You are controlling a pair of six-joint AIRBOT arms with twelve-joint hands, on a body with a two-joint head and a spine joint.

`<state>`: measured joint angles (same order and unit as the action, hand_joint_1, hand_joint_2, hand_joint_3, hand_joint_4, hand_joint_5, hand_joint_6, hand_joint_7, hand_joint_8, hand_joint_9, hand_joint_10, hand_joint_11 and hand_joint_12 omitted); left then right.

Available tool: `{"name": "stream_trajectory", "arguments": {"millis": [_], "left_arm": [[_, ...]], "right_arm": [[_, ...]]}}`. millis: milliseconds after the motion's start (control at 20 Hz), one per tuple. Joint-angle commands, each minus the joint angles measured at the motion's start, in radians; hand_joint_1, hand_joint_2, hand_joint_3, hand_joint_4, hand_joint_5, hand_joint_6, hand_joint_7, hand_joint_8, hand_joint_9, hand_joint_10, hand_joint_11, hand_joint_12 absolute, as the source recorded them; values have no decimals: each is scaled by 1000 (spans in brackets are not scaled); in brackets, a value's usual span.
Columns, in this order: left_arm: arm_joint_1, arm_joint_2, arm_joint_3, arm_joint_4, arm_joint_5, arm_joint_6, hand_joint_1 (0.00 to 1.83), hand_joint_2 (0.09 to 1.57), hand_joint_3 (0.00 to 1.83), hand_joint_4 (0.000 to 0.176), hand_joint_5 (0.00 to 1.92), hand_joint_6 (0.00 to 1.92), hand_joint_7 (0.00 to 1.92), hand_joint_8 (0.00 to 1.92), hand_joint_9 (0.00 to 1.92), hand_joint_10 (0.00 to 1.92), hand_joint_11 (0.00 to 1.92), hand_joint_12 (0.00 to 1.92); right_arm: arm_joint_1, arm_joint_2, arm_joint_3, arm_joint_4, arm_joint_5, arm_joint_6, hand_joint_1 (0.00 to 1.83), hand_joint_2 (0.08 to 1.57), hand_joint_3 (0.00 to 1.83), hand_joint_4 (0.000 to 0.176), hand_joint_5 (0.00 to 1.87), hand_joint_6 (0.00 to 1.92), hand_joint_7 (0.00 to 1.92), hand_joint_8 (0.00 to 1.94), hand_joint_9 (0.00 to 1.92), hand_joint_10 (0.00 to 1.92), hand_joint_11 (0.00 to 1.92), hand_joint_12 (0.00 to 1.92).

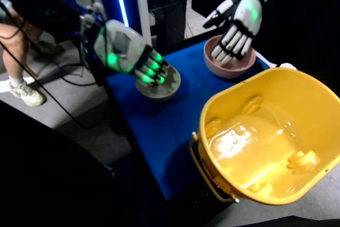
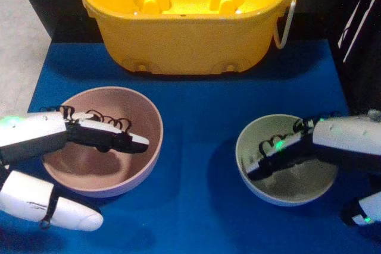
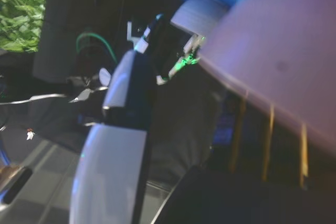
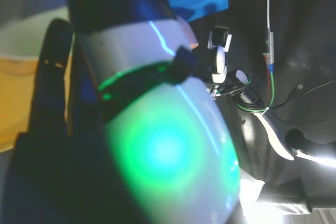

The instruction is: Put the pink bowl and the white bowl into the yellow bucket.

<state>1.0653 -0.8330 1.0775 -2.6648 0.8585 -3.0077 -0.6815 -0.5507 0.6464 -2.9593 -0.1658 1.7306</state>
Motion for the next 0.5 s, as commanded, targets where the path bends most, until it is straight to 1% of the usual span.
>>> {"name": "stream_trajectory", "arguments": {"millis": [0,50,150,200,250,350,400,450], "left_arm": [[-9,-8,6,-64,109,-7,754,973,2,0,416,4,436,5,316,283,0,1267],[-8,-14,9,-69,109,-6,741,975,2,0,419,4,440,5,318,281,0,1291],[3,-26,17,-83,109,-2,787,966,0,0,430,5,444,3,309,281,0,1293],[9,-32,20,-93,109,5,800,960,0,0,441,9,445,3,311,281,0,1291],[16,-42,25,-104,111,11,795,961,0,0,470,14,458,6,321,278,0,1309],[23,-61,36,-119,115,13,794,964,0,0,480,16,451,2,312,271,0,1317],[29,-74,43,-129,116,16,765,978,5,0,516,21,469,6,328,272,0,1368],[32,-80,46,-133,116,18,760,980,6,0,518,21,470,6,328,272,0,1371]], "right_arm": [[-4,-13,7,-5,-78,3,816,936,17,0,522,0,467,0,456,0,0,1288],[-21,-29,16,-4,-78,3,795,932,10,0,520,1,458,0,435,0,0,1270],[-47,-59,37,-4,-78,3,812,907,0,0,534,7,482,8,453,9,0,1290],[-59,-75,51,-1,-78,3,772,917,2,0,520,1,453,1,420,1,0,1254],[-72,-98,69,10,-78,3,780,916,0,0,515,0,422,0,353,1,0,1155],[-83,-128,91,11,-79,2,804,905,0,0,496,0,405,1,329,1,0,1104],[-91,-149,104,11,-81,1,846,906,0,0,515,10,429,12,345,10,0,1054],[-94,-155,108,11,-83,1,847,907,0,0,519,11,433,13,348,12,0,1053]]}}
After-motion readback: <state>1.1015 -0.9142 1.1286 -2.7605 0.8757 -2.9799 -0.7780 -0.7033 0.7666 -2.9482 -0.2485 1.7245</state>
